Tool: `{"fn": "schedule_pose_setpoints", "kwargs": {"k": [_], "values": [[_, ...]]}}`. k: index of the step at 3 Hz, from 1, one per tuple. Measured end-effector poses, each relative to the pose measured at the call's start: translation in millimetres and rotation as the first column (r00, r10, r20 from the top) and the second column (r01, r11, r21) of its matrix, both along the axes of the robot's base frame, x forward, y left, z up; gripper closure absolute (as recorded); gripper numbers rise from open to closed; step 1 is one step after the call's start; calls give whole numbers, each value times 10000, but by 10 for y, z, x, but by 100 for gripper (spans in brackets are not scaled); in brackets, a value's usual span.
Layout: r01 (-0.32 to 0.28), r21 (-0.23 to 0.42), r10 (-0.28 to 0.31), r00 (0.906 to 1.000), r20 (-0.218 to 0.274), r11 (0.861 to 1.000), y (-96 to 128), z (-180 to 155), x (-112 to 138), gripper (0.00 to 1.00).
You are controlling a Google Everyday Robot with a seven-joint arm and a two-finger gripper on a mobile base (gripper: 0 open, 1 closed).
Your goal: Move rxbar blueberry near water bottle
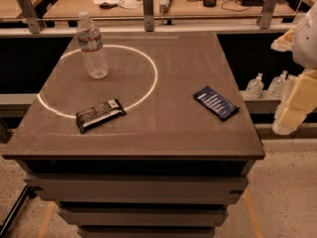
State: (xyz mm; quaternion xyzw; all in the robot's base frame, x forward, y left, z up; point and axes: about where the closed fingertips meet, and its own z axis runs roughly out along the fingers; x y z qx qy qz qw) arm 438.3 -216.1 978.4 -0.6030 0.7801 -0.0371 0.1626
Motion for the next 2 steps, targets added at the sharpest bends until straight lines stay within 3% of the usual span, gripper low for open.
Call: {"fn": "schedule_pose_setpoints", "kwargs": {"k": [2], "values": [[-78, 331, 77, 10000, 35, 9994, 55, -48, 145, 0]]}}
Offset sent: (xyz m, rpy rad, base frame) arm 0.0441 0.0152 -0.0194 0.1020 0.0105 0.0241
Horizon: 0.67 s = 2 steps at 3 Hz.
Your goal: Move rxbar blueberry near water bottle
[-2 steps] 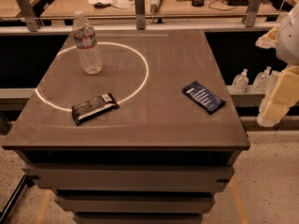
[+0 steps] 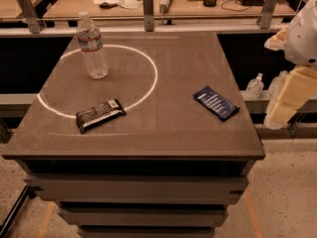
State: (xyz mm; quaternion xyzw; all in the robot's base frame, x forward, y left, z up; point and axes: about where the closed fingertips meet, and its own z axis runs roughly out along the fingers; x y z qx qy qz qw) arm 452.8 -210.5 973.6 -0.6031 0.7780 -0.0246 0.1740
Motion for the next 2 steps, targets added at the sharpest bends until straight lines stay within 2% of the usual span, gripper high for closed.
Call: {"fn": "schedule_pose_setpoints", "kwargs": {"k": [1, 2], "values": [[-16, 609, 27, 9998, -176, 9981, 109, -151, 243, 0], [462, 1547, -385, 9979, -523, 9869, 242, -395, 501, 0]]}}
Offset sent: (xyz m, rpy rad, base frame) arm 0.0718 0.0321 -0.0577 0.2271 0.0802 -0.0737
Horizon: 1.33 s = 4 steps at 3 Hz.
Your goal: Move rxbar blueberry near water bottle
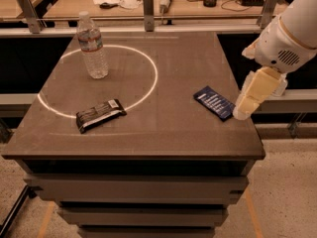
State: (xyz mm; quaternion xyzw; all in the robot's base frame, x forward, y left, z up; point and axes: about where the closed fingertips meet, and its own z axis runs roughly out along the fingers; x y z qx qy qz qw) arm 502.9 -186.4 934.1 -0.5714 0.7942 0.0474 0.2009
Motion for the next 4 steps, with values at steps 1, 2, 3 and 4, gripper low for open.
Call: {"fn": "schedule_pose_setpoints", "kwargs": {"k": [1, 2, 3, 4], "values": [[757, 532, -753, 9971, -94, 9957, 18, -176, 85, 0], [1206, 1056, -1204, 9927, -85, 9871, 58, -338, 131, 0], [1333, 1557, -1400, 9896, 325, 9788, 75, -578, 295, 0], [1206, 1723, -1307, 9903, 482, 9776, 89, -701, 393, 0]]}}
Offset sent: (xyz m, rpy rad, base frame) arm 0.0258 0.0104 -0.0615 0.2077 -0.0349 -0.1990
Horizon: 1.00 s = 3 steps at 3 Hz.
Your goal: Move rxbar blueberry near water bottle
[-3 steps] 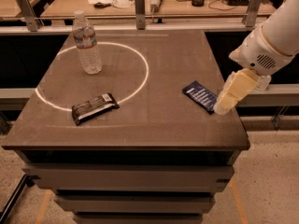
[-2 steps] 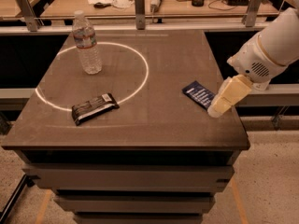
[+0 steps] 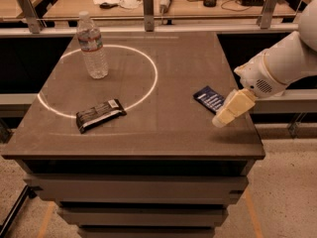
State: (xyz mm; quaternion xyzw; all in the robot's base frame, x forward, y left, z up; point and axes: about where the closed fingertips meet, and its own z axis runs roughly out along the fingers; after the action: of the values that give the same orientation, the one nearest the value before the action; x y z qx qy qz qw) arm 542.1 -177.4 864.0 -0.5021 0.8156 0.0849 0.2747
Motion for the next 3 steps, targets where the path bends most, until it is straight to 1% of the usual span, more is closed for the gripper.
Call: {"fn": "schedule_pose_setpoints", "kwargs": {"k": [1, 2, 3], "values": [[-219, -12, 219, 9997, 136, 9998, 70, -136, 46, 0], [-383, -66, 384, 9992, 105, 9992, 170, -234, 17, 25], [-669, 45, 668, 9972, 323, 9977, 228, -250, -31, 49]]}}
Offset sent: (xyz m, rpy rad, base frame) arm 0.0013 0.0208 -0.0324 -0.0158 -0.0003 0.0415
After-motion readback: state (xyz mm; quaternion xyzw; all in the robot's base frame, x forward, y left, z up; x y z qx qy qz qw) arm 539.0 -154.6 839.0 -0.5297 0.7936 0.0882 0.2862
